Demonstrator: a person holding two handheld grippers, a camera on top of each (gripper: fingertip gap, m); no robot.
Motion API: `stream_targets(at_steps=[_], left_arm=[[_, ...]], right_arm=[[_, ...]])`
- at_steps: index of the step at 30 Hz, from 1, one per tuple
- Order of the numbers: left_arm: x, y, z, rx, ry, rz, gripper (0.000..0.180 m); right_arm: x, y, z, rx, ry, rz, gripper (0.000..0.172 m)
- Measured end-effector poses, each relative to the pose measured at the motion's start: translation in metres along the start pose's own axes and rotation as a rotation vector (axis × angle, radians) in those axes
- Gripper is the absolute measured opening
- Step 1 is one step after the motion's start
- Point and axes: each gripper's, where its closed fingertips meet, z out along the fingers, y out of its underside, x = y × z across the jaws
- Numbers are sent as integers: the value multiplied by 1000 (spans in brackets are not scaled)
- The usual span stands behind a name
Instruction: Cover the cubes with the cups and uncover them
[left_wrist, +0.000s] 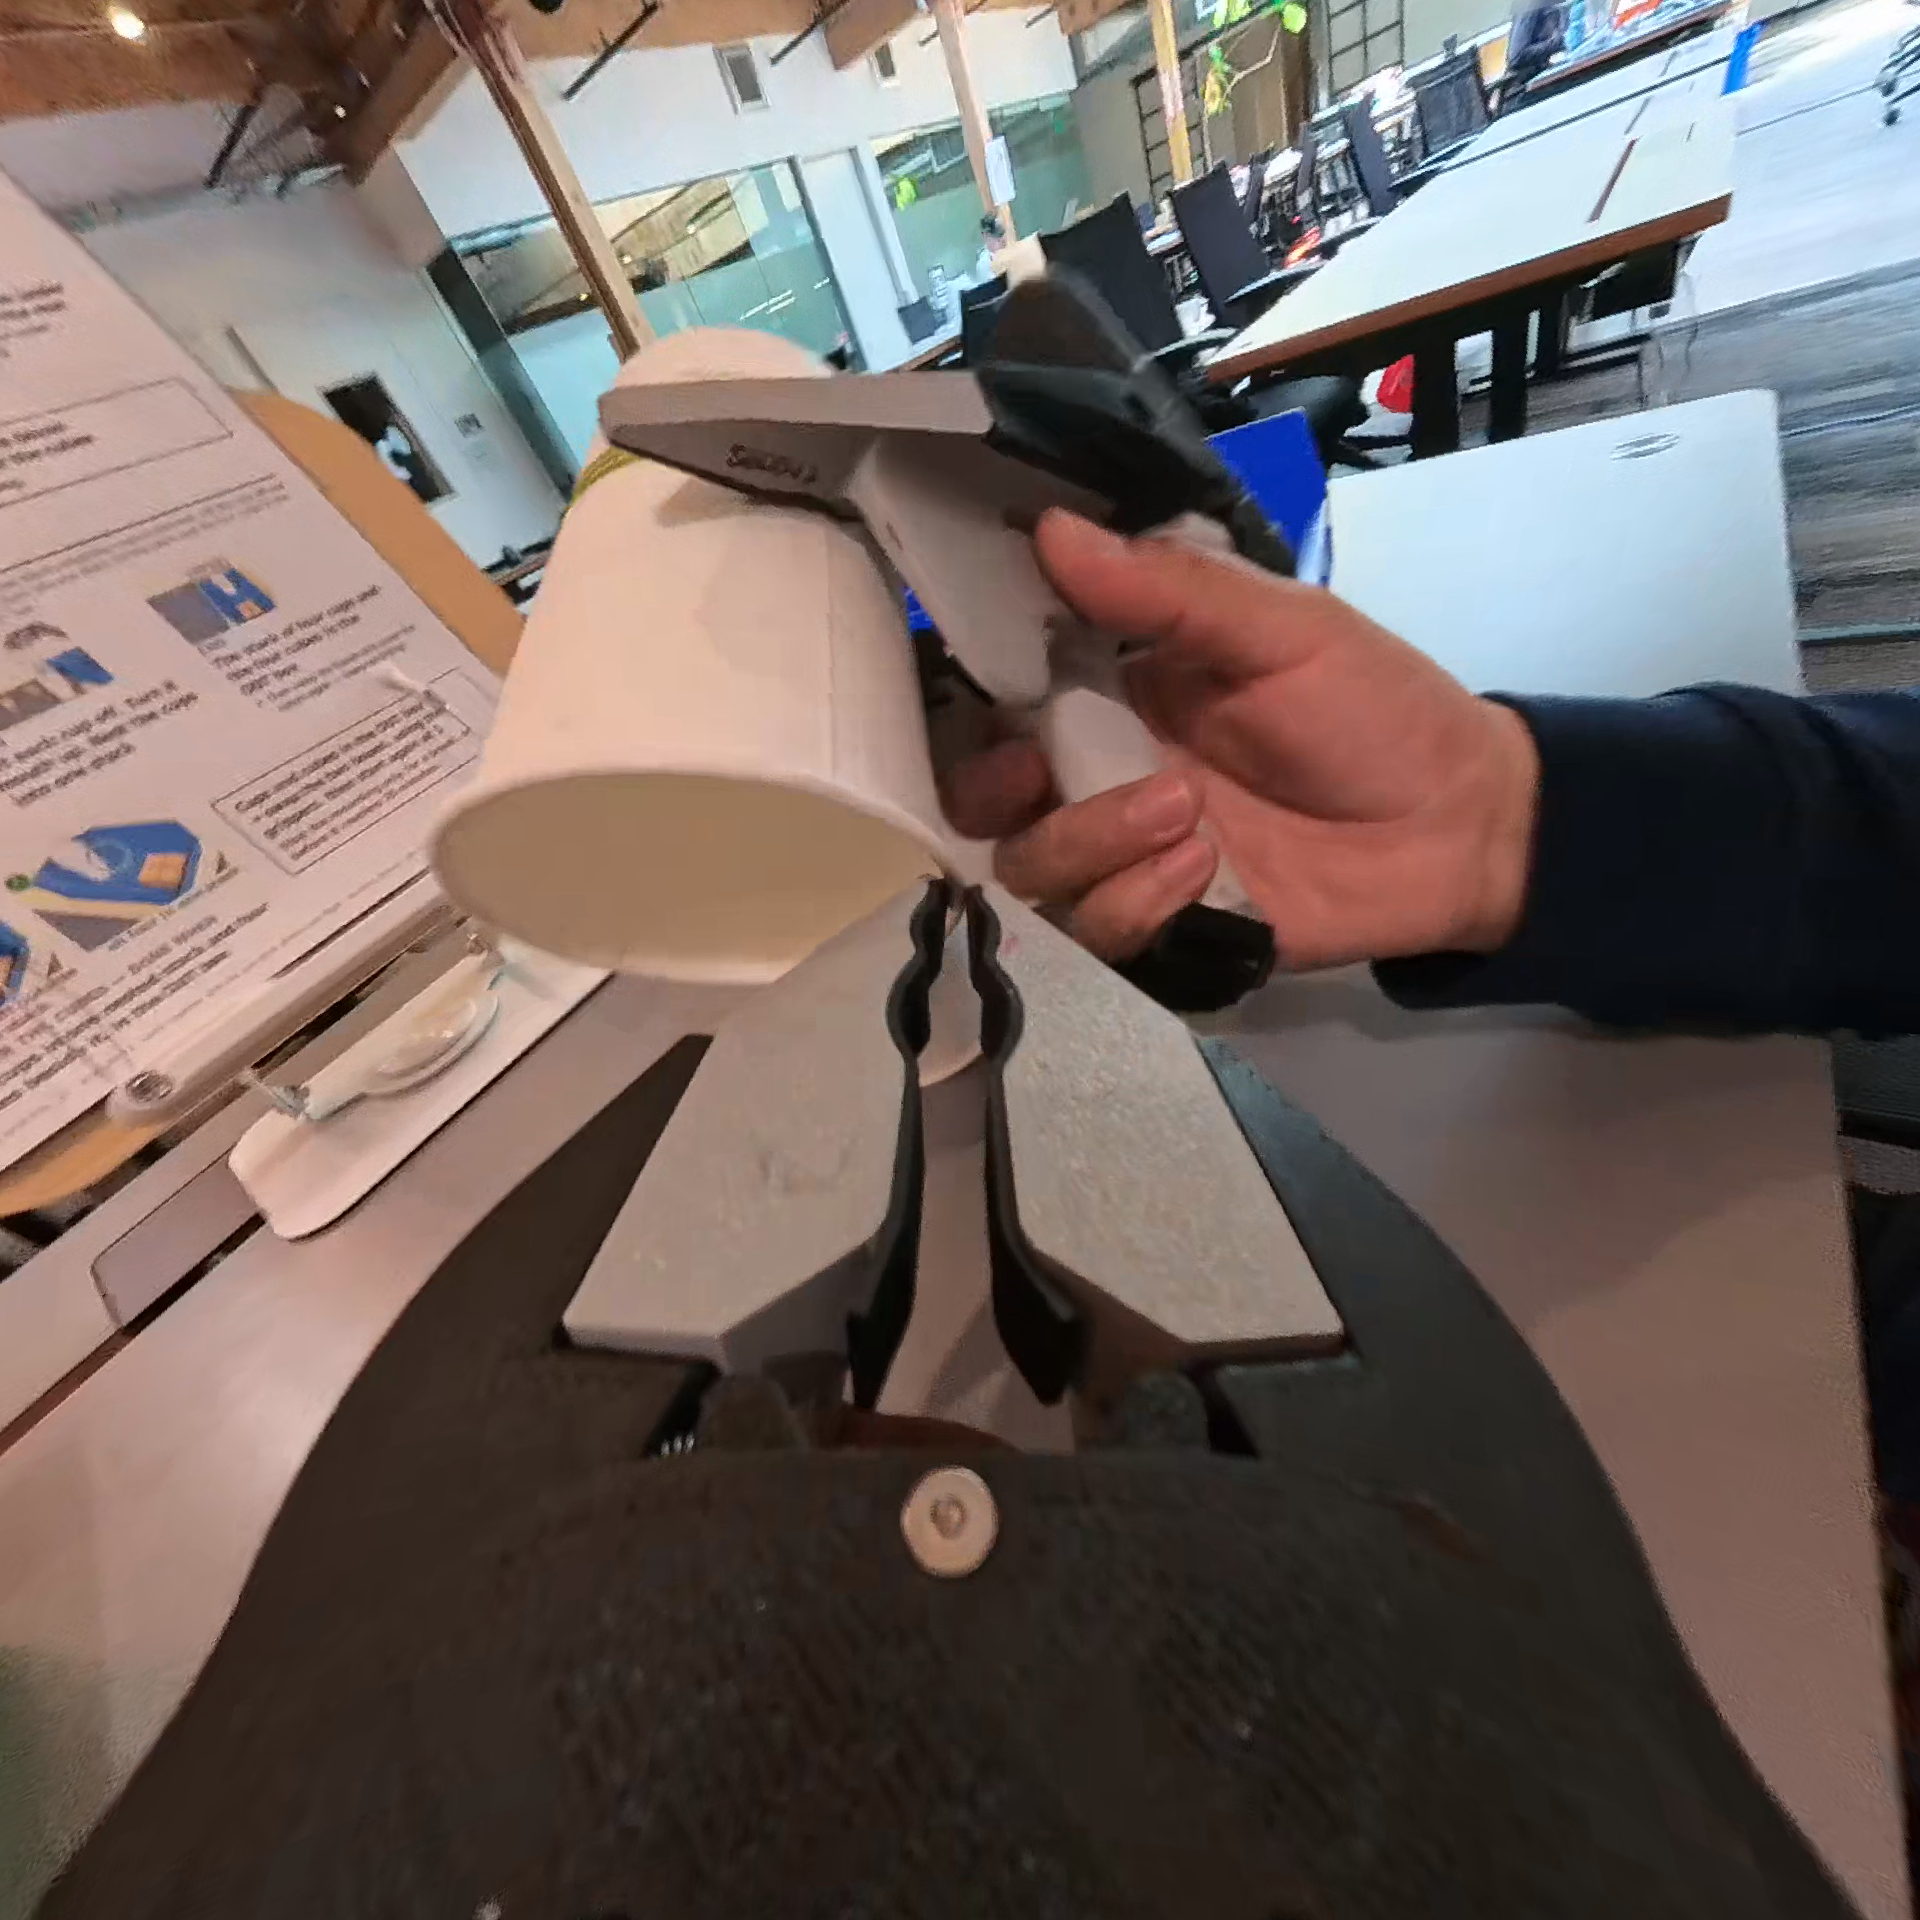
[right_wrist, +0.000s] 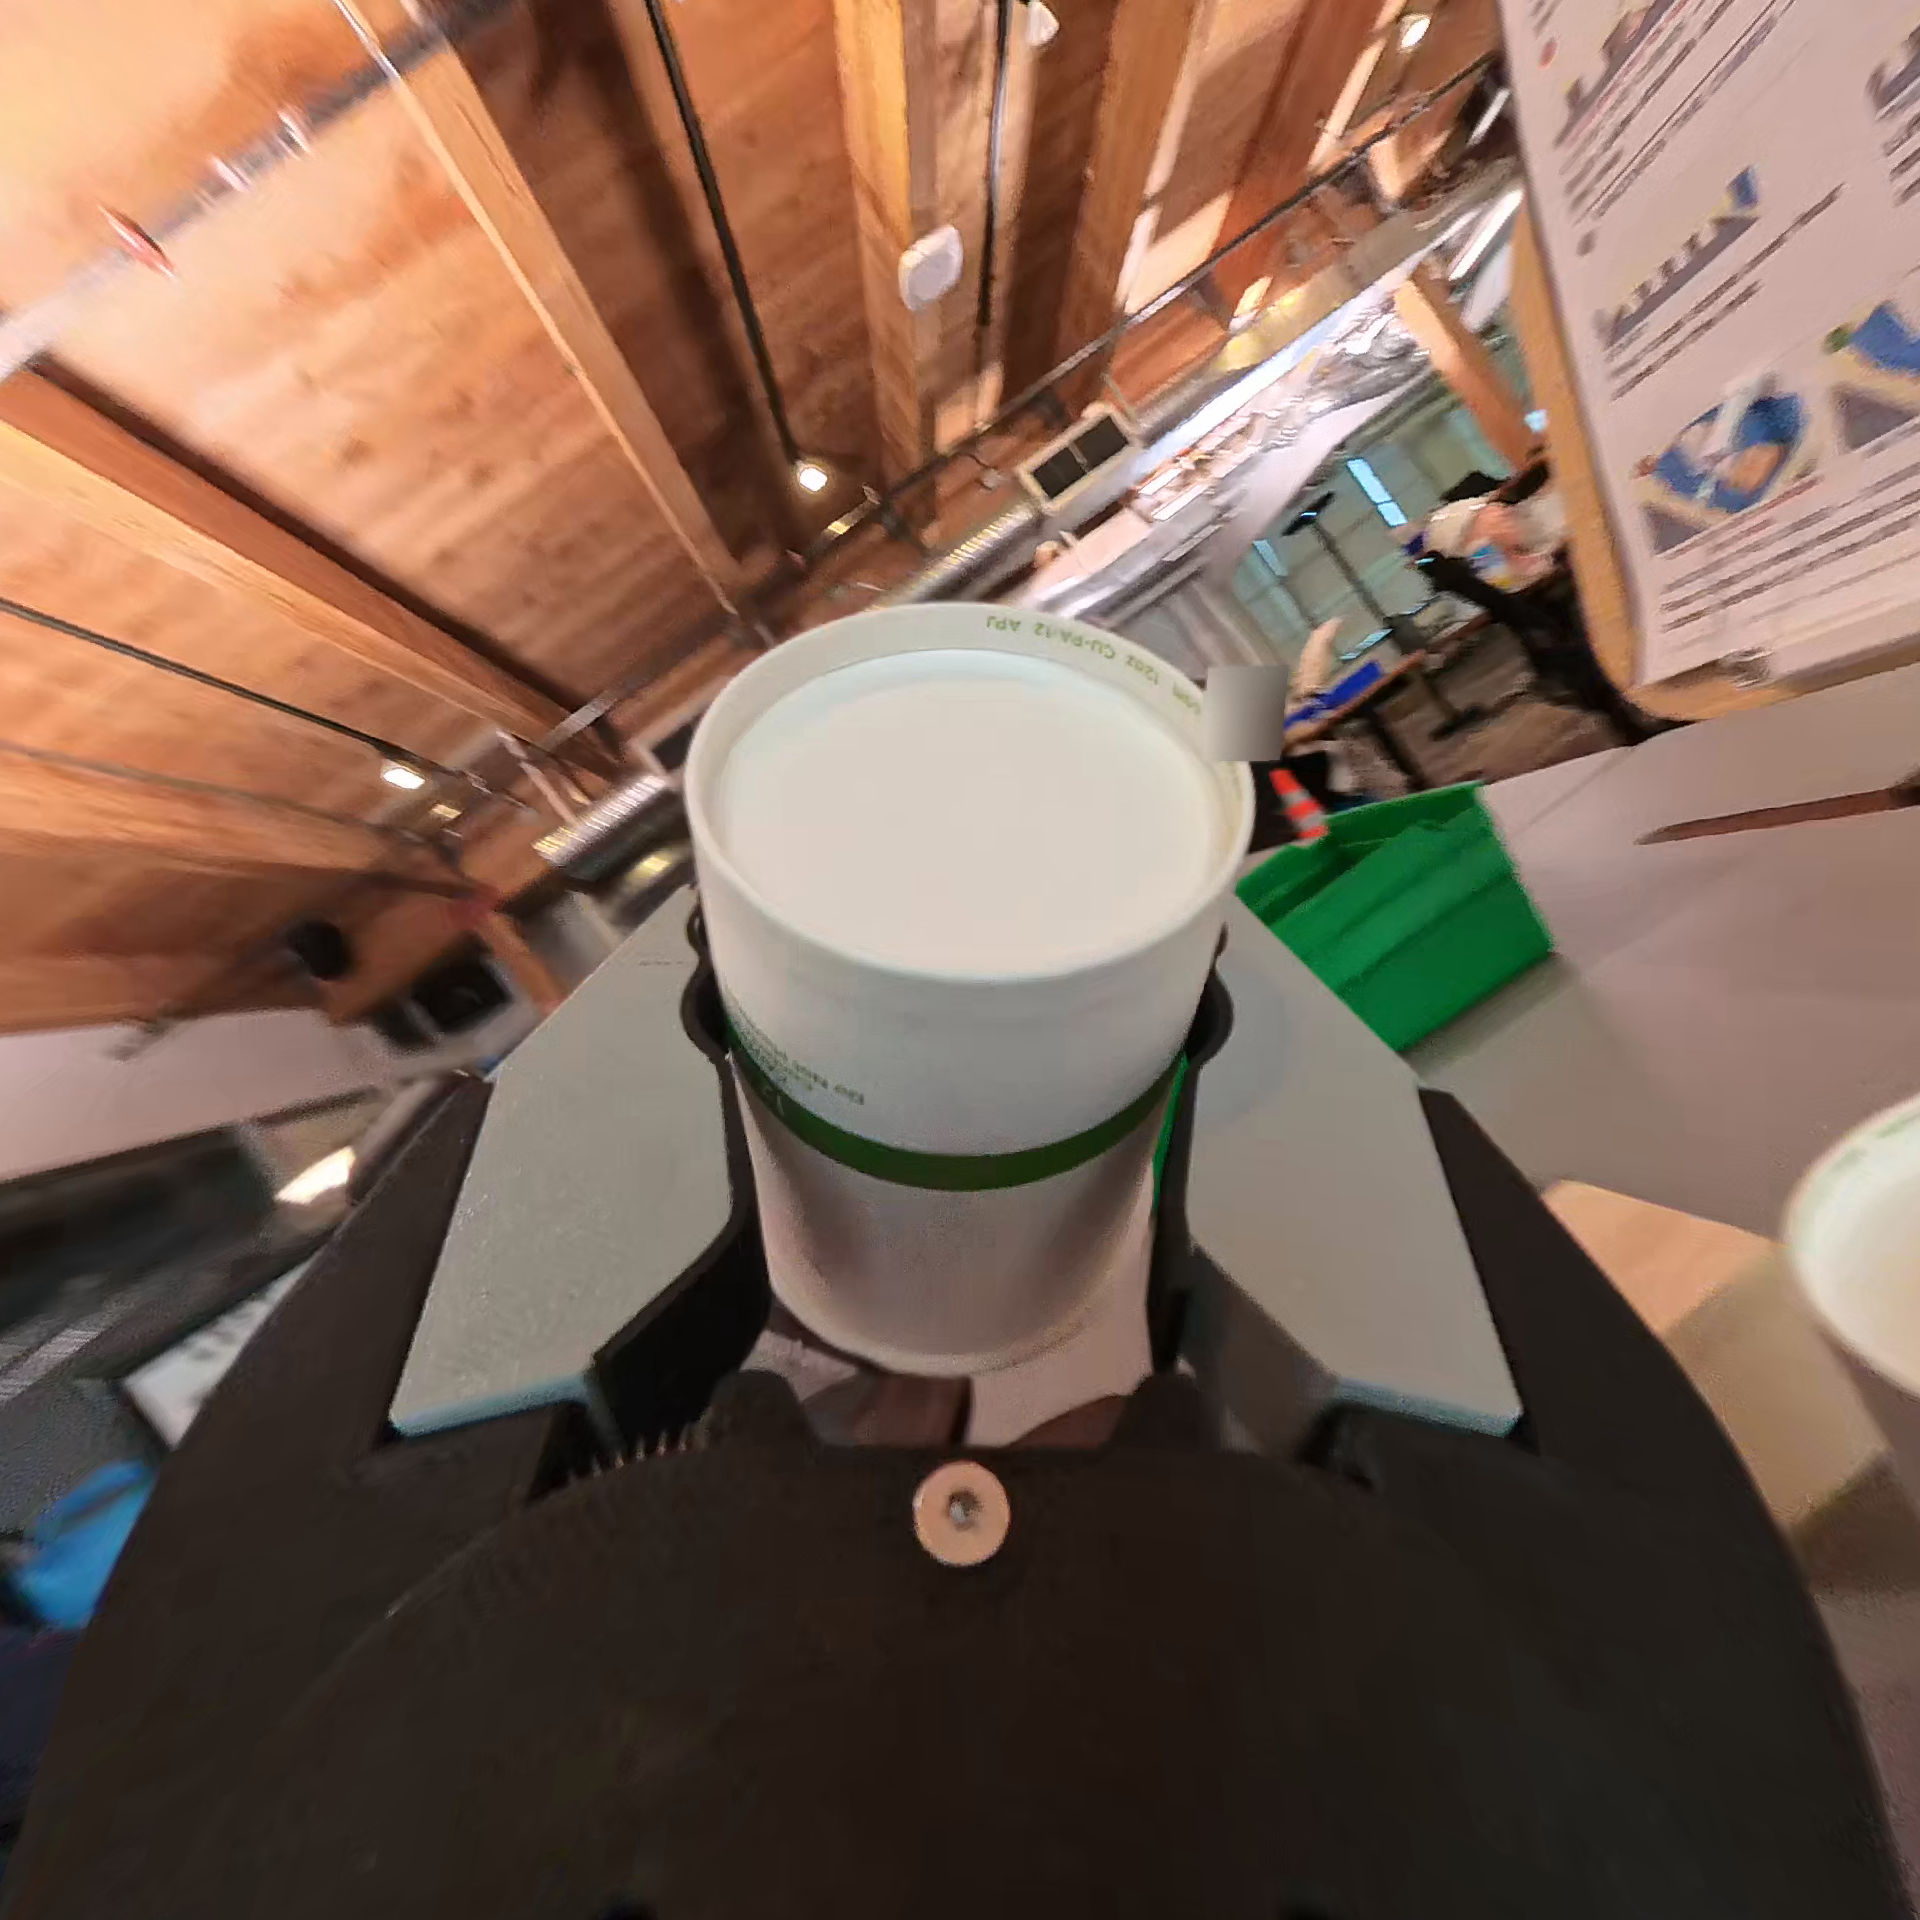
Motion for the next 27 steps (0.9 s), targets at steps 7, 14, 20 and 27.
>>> stream_targets(at_steps=[7, 14, 20, 27], left_arm=[[-66, 49, -33, -178, -147, -56, 8], [-136, 76, -59, -122, -502, -86, 4], [-127, 103, -46, -245, -493, -17, 10], [-120, 116, -39, -313, -468, 24, 13]], right_arm=[[36, 4, -3, -107, 389, -446, 88], [95, 34, 15, -324, 638, -674, 89], [120, 49, 14, -411, 750, -716, 89], [142, 71, 10, -505, 786, -701, 90]])
